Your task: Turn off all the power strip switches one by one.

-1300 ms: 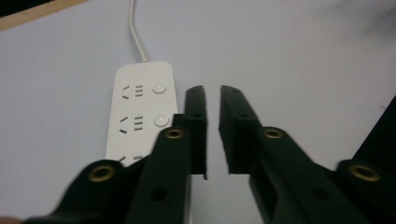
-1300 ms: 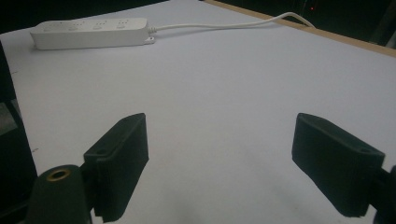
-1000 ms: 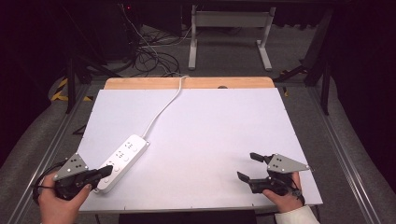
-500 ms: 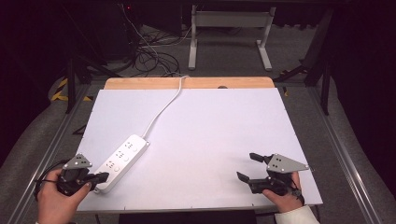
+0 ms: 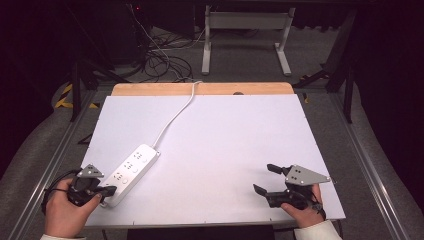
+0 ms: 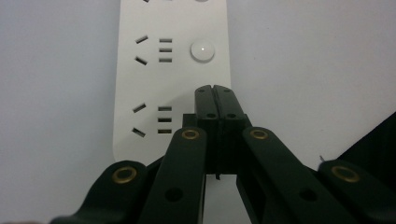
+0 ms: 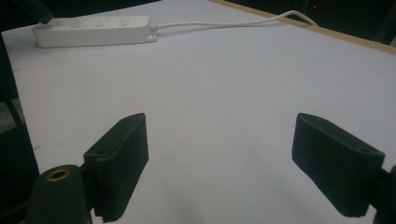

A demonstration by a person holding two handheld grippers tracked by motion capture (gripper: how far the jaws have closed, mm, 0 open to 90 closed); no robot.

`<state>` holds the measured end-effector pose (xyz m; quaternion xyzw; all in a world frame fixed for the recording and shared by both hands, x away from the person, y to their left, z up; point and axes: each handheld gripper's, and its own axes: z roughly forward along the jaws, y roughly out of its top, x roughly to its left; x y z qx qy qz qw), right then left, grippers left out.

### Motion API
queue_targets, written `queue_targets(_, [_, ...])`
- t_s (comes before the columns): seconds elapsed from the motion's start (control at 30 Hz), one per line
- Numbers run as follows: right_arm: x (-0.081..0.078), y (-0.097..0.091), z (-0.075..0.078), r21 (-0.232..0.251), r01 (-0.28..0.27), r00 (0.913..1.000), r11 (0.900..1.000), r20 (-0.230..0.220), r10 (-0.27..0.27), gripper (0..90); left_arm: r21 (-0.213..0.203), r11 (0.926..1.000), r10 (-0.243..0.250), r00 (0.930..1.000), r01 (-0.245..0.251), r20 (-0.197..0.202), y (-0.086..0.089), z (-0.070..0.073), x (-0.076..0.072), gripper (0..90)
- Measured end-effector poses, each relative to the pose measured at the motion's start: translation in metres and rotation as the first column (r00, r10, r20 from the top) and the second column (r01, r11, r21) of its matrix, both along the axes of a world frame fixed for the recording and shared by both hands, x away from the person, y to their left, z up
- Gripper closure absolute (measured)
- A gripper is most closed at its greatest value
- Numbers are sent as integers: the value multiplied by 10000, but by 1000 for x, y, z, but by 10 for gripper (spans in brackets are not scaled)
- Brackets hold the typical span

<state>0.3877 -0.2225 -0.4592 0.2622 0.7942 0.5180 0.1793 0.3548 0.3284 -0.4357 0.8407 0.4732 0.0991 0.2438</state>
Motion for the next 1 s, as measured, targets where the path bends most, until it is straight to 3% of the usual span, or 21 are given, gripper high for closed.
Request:
queue_targets(0.3, [0, 0, 0, -35, -31, 10000, 10000, -3, 31, 194, 8, 10000, -21, 10000, 21, -2, -1, -3, 2, 900])
queue_targets(0.7, [0, 0, 0, -51, -71, 10000, 10000, 7, 71, 194, 313, 9995, -87, 10000, 85, 41, -5, -5, 2, 900])
queue_targets(0.83, [0, 1, 0, -87, -106, 9999, 9999, 23, 106, 194, -73, 9999, -85, 10000, 85, -9, -4, -8, 3, 900])
queue_targets(1.0, [-1, 0, 0, -59, -110, 9999, 9999, 38, 110, 194, -13, 10000, -16, 10000, 16, 12, -6, -7, 2, 900])
